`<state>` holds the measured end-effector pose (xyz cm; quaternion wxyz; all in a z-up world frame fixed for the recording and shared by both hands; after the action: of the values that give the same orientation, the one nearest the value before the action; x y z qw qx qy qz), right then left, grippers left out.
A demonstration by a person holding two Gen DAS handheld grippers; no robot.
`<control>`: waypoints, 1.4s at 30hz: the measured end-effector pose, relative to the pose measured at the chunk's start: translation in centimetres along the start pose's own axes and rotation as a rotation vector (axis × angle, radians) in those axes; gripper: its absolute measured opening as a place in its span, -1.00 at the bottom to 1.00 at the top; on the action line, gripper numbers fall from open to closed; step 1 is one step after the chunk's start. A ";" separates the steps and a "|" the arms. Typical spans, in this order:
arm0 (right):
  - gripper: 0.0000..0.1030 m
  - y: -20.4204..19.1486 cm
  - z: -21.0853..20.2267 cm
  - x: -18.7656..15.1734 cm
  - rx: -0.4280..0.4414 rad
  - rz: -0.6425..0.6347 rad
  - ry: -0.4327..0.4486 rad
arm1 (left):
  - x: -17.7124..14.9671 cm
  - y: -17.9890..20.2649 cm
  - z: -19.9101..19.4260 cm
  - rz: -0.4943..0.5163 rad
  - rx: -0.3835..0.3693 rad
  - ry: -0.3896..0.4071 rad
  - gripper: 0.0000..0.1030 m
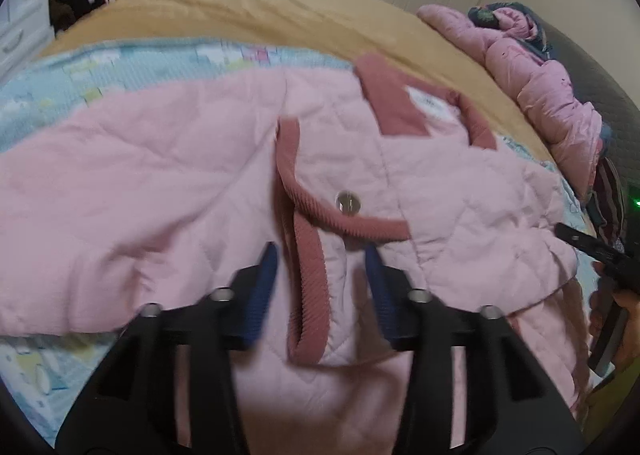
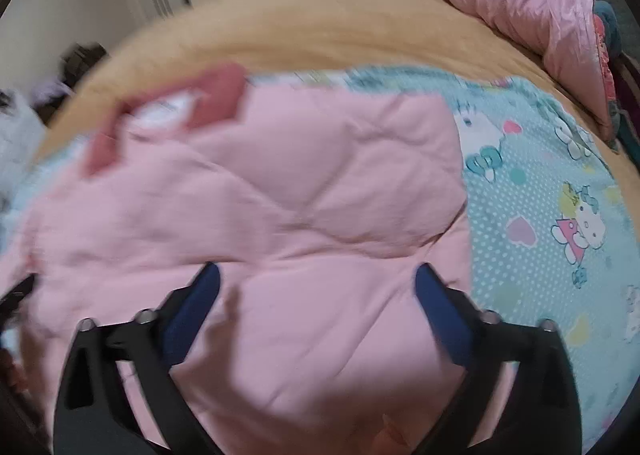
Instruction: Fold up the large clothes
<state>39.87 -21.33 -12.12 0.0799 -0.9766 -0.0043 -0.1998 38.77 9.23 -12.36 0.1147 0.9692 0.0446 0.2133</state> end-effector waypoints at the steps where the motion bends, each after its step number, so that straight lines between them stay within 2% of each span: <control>1: 0.92 -0.3 -0.8 -0.2 0.012 -0.001 0.009 | 0.0 0.1 -0.7 0.008 0.007 0.010 -0.03; 3: 0.92 -0.9 -2.0 -0.7 0.037 -0.007 0.018 | 0.1 0.3 -2.0 0.016 0.013 0.021 0.44; 4: 0.92 -1.4 -2.6 -0.9 0.040 -0.013 0.023 | 0.1 0.4 -2.8 0.014 0.014 0.027 0.54; 5: 0.92 -1.8 -3.2 -1.0 0.036 -0.021 0.030 | 0.1 0.6 -3.7 0.015 0.018 0.039 0.76; 6: 0.92 -2.4 -3.9 -1.1 0.029 -0.040 0.041 | 0.1 0.8 -4.4 0.021 0.027 0.050 0.83; 10: 0.92 -5.1 -6.0 -1.5 0.011 -0.095 0.076 | -0.3 0.9 -6.2 0.029 0.079 0.056 0.83; 20: 0.92 -12.6 -10.0 -2.7 0.045 -0.189 0.163 | -1.7 -2.0 -10.3 -0.041 0.085 0.087 0.83; 28: 0.92 -18.4 -11.1 -3.8 0.098 -0.245 0.178 | -3.4 -6.8 -13.1 -0.116 0.099 0.122 0.83; 35: 0.92 -24.0 -11.8 -4.4 0.129 -0.321 0.209 | -5.0 -11.7 -14.5 -0.205 0.139 0.149 0.83; 42: 0.92 -29.5 -10.5 -5.4 0.178 -0.375 0.184 | -6.9 -15.0 -15.5 -0.251 0.161 0.166 0.83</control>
<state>29.63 6.24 -0.10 0.1273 -0.9254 -0.1963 -0.2983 25.40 26.04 -5.07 0.0583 0.9411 0.1914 0.2725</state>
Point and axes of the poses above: each gripper's, at about its wrist camera, not at the fingertips, and z roughly the way its jaws point, y to its right, x to its top, the point moved 6 cm from there along z, roughly the way its jaws point, and after that the axes turned 13 degrees about -y, right-handed, at the moved point
